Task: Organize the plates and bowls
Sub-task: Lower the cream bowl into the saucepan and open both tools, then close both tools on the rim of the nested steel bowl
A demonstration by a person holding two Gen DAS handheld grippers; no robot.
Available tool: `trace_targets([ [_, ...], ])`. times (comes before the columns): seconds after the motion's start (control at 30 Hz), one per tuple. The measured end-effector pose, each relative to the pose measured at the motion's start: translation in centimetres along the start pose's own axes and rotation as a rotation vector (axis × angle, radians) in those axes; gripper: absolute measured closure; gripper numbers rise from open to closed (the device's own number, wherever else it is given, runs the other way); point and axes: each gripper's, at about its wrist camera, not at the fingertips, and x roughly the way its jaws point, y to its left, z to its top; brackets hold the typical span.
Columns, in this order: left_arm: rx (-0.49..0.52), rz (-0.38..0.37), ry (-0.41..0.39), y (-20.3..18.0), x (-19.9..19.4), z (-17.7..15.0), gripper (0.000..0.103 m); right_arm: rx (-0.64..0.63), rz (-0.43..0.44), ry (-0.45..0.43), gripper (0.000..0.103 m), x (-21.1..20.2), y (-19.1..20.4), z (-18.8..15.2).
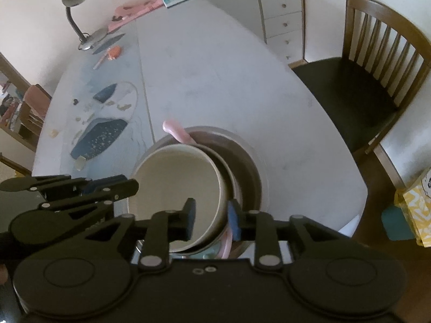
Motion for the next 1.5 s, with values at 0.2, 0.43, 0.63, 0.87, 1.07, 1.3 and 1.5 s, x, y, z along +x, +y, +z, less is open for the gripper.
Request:
trace_targets([
  [0.2,-0.074,0.024,-0.018,1.8,-1.3,-0.3,0.081,-0.078,0.029,-0.002,0.062,-0.9,-0.4,1.0],
  [0.43,-0.178,0.077,-0.036,3.6,-1.7,-1.1,0.037,-0.169,0.048,0.001,0.04,-0.7,-1.6,2.3],
  [0.63,-0.28,0.082,-0.013,4.6,-0.7,-2.5,0.037,-0.208,0.068,0.02,0.022,0.3,-4.5,3.7],
  [0.87,-0.358,0.075,0.003,4.7,0.6,-4.1,0.037,-0.247,0.11,0.08,0.023,2.5,-7.3,4.5],
  [1.07,-0.426,0.074,0.035,5.1,2.2,-5.1,0.037,-0.282,0.149,0.122,0.032,4.2,-8.0,4.6],
  [1.3,-0.491,0.043,0.069,4.8,3.6,-6.0,0.041,-0.311,0.191,0.183,0.045,6.2,-7.5,4.2],
  [1.5,-0.55,-0.011,0.097,4.4,4.5,-6.5,0.062,-0.321,0.212,0.238,0.061,7.5,-7.1,4.1],
])
